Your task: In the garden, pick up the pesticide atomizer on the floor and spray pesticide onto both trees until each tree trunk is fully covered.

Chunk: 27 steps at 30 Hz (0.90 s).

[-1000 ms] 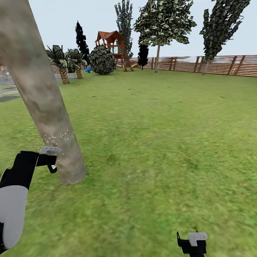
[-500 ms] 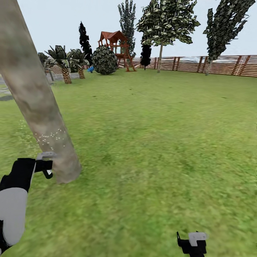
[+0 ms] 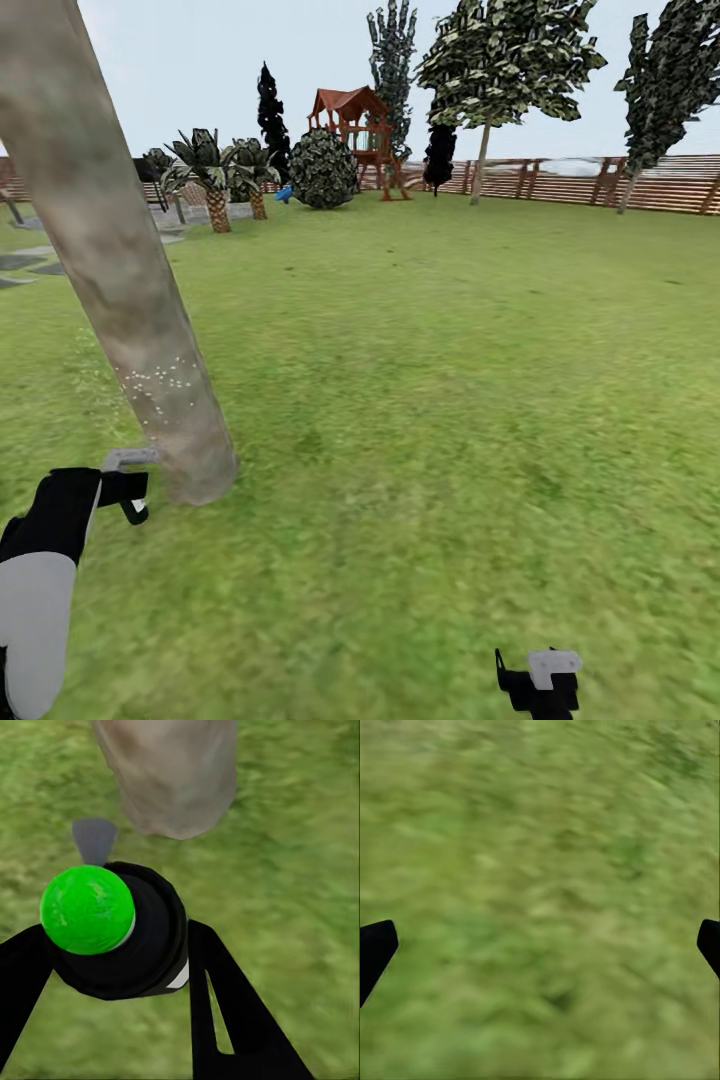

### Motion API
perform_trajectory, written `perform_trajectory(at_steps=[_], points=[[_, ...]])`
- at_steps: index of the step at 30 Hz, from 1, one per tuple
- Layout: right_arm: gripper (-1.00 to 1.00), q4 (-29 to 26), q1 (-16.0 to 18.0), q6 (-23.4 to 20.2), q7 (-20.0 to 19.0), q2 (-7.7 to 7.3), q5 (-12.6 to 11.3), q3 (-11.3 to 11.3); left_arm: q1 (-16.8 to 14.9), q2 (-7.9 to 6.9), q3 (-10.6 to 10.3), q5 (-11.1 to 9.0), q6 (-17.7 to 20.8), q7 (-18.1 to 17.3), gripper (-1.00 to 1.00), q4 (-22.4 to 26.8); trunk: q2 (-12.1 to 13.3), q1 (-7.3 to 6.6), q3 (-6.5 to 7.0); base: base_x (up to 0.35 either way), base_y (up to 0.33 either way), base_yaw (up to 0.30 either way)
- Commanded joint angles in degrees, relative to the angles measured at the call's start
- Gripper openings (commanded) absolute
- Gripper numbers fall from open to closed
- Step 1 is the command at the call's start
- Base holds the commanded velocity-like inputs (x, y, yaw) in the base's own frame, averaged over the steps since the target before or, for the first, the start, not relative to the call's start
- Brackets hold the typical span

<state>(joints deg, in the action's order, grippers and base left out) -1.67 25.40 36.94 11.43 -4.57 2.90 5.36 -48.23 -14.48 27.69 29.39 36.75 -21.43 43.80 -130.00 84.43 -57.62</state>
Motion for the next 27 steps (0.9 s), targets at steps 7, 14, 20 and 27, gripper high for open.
perform_trajectory(at_steps=[7, 14, 20, 27], points=[[1.00, 0.0, 0.0, 0.1, 0.0, 0.00, 0.0, 0.0, 0.2, 0.71, -0.4, -0.2, -1.1, 0.0, -1.00, -0.3, 0.0, 0.00, 0.00, 0.121, 0.000, 0.231], [1.00, 0.0, 0.0, 0.1, 0.0, -0.08, 0.1, 0.0, 0.2, 0.95, -0.4, 0.0, -1.4, 0.0, -1.00, 0.0, 0.0, 0.00, 0.00, 0.336, 0.004, 0.010], [1.00, 0.0, 0.0, 0.1, 0.0, -0.01, 0.1, 0.0, 2.1, 0.23, -0.1, 0.2, -1.5, 0.0, -1.00, 0.1, 0.0, 0.00, 0.00, 0.204, 0.051, 0.000], [1.00, 0.0, 0.0, 0.1, 0.0, 0.03, 0.1, 0.1, 4.1, 1.62, 0.0, -0.5, -8.9, 6.6, -1.00, -3.1, 0.0, 0.00, 0.00, 0.004, 0.001, 0.189]])
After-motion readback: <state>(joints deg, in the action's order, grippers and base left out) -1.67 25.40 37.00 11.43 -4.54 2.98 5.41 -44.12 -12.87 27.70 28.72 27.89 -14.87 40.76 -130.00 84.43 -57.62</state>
